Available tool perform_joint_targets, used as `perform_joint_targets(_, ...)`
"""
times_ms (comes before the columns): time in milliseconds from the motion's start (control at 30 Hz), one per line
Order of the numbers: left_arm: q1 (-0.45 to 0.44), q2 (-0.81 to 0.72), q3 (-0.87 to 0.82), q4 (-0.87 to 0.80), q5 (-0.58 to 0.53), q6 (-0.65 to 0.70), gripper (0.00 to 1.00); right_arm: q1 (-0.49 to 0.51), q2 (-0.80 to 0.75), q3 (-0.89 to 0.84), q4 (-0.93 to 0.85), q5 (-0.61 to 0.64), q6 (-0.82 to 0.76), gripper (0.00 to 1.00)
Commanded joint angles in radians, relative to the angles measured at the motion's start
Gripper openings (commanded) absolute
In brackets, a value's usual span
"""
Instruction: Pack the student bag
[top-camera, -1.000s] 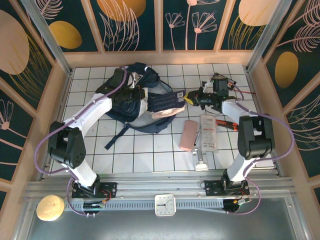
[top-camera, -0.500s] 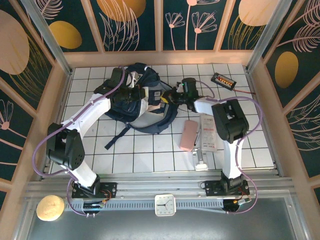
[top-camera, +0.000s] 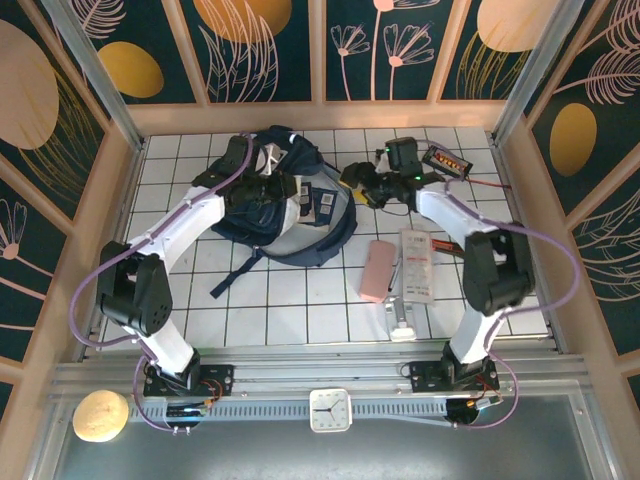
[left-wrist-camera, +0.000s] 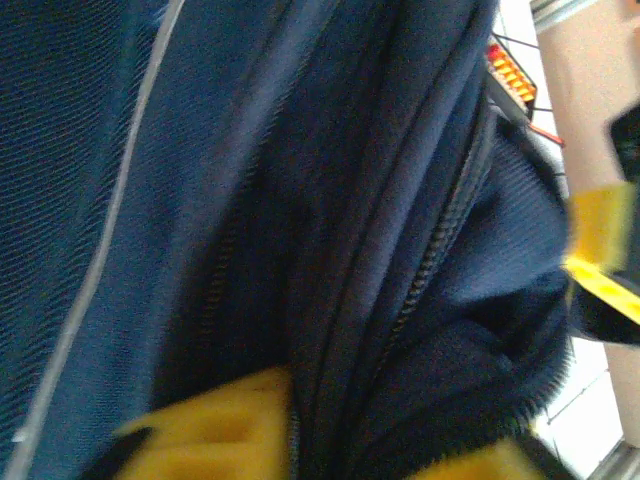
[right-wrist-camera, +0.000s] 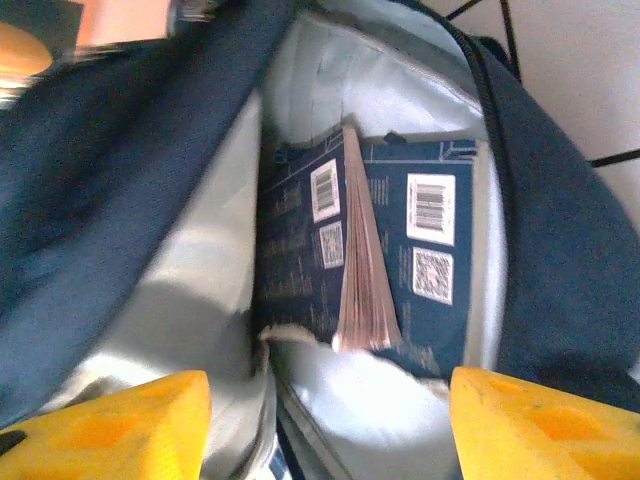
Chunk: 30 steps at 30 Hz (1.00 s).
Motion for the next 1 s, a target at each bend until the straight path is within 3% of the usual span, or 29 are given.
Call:
perform_joint_targets(0,-0.007,-0.023,-0.019,0.073,0.014,-0.042,0.99,0.022,-0.071,-0.085,-0.176,0.045,-0.104,0.67)
perform_joint_targets(267,0.007,-0.27,-0.142,-0.207,-0.292,-0.127,0.99,0.133,-0.124,-0.155,-0.182,0.07,-0.102,0.69)
perform_joint_targets(367,0.081,-0.35,-0.294,-0.171,-0.211,-0.233,0.99,0.187,-0.077,-0.158,-0.17,0.054,-0.09,0.69)
perform_joint_targets(533,0.283,-0.475,-0.63,0.116,-0.073,-0.414,0.99,0.253,0.037,-0.121,-0.097,0.066,-0.054,0.72)
perform_joint_targets(767,0.364,-0.308,-0.647,0.308,-0.001,-0.354,0.99,0.245,0.187,-0.061,-0.023,0.116,-0.034,0.7)
perform_joint_targets(800,0.376,-0.285,-0.633,0.313,-0.002,-0.343,0.99,0.237,0.201,-0.053,-0.026,0.133,-0.037,0.65)
perform_joint_targets(867,0.402,-0.25,-0.624,0.326,0.009,-0.33,0.99,0.21,0.212,-0.056,-0.007,0.146,-0.037,0.45)
perform_joint_targets(933,0.434,-0.218,-0.626,0.325,0.024,-0.318,0.99,0.163,0.217,-0.068,0.012,0.145,-0.033,0.05)
perform_joint_targets(967,0.446,-0.207,-0.63,0.328,0.027,-0.313,0.99,0.141,0.221,-0.068,0.016,0.138,-0.034,0.0)
